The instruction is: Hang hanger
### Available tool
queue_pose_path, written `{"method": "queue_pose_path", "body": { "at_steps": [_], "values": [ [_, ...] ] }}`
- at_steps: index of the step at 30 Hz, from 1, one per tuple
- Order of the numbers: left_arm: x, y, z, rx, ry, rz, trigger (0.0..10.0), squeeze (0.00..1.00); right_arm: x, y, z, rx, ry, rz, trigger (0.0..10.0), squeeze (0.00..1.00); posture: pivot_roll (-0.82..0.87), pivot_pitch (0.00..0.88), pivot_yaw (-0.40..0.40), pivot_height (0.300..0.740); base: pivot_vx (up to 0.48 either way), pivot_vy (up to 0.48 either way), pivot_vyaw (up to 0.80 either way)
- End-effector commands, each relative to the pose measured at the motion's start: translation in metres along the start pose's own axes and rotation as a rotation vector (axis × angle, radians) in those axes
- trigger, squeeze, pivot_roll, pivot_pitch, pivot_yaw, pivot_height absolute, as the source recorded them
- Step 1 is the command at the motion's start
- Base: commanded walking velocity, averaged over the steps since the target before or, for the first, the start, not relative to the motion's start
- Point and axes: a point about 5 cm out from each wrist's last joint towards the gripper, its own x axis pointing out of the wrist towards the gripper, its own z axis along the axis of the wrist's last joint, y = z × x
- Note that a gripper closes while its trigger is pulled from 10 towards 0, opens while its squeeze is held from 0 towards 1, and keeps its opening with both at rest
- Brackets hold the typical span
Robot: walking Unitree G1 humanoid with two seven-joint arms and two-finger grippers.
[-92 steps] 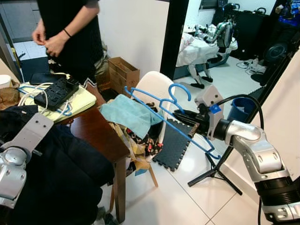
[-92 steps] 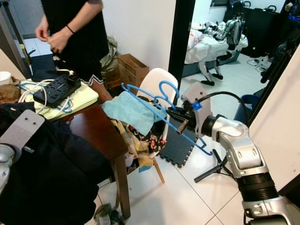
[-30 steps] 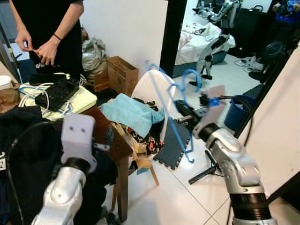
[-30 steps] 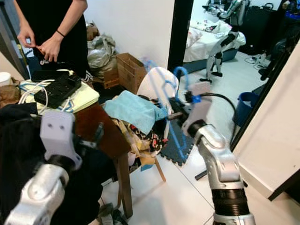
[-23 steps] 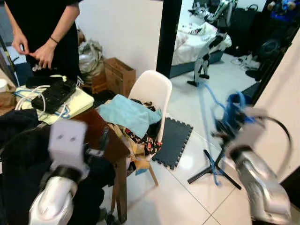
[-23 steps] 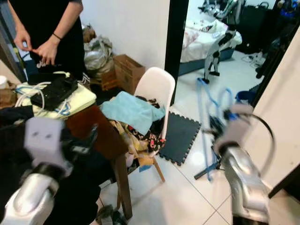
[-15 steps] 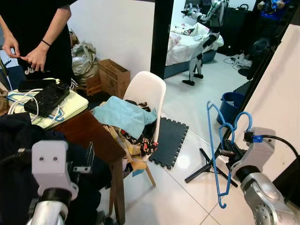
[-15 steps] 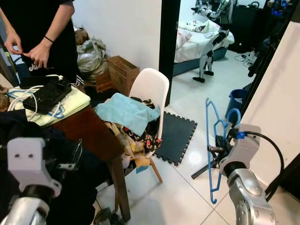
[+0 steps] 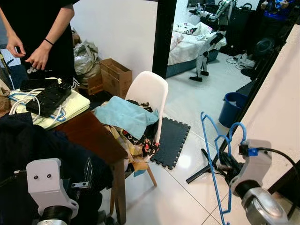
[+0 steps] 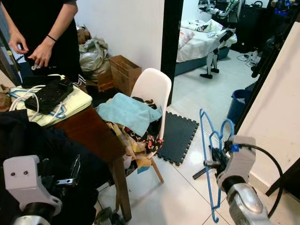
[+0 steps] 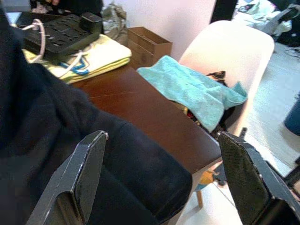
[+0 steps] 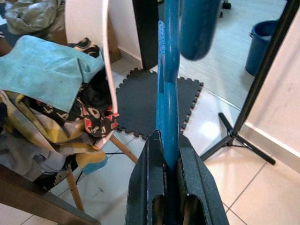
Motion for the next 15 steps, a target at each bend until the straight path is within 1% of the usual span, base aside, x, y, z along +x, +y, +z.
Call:
{"method": "queue_pose_path", "body": {
  "at_steps": [1,3,5,15],
  "values": [
    [-0.0002,0.0017,-0.0051,-0.018,0.017,0.008,10.0,0.00,-0.0009,0.0014,0.0024,-0.012,-0.004,0.005,10.0,0.00,-0.08,0.000,-0.047,0.740,0.000,0.000,0.00],
    [0.0038,-0.0010,-0.0063,-0.041,0.011,-0.009,10.0,0.00,0.0056,0.0045,0.0039,-0.019,-0.011,0.010,10.0,0.00,-0.08,0.000,-0.042,0.740,0.000,0.000,0.00],
    [0.0051,-0.0022,-0.0066,-0.049,0.006,-0.014,10.0,0.00,0.0080,0.0062,0.0045,-0.018,-0.015,0.011,10.0,0.00,-0.08,0.000,-0.038,0.740,0.000,0.000,0.00],
    [0.0047,-0.0025,-0.0057,-0.066,-0.004,-0.022,10.0,0.00,0.0086,0.0085,0.0053,-0.007,-0.016,0.013,10.0,0.00,-0.08,0.000,-0.031,0.740,0.000,0.000,0.00]
  ]
}}
